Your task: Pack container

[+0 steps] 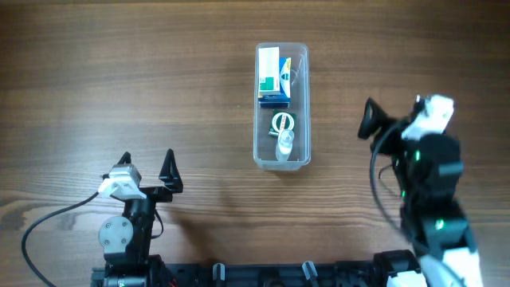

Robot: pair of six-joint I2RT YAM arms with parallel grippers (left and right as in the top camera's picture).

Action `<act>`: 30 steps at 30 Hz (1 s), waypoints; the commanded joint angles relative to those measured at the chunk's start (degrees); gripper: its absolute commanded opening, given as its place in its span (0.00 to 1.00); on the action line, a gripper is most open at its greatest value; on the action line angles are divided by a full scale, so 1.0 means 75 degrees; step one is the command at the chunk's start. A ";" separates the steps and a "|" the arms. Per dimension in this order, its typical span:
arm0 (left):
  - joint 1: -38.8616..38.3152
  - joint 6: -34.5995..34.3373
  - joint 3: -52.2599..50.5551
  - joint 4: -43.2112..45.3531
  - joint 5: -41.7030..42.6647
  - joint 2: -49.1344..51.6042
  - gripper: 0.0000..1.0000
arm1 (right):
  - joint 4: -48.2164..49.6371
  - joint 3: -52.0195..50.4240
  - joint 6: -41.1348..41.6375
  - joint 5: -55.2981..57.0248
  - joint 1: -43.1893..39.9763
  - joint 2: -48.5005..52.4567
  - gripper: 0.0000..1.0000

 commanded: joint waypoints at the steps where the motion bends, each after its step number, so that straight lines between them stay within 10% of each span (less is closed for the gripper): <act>1: 0.0064 0.0146 -0.0050 -0.0017 0.0090 -0.0082 1.00 | 0.1300 -0.1836 -0.0428 -0.0408 0.0023 -0.1486 1.00; 11: 0.0064 0.0146 -0.0050 -0.0017 0.0090 -0.0082 1.00 | 0.2527 -0.4179 -0.0425 -0.0994 -0.0627 -0.3771 1.00; 30: 0.0064 0.0146 -0.0050 -0.0017 0.0090 -0.0082 1.00 | 0.1489 -0.4430 -0.2413 -0.2261 -0.1072 -0.5421 1.00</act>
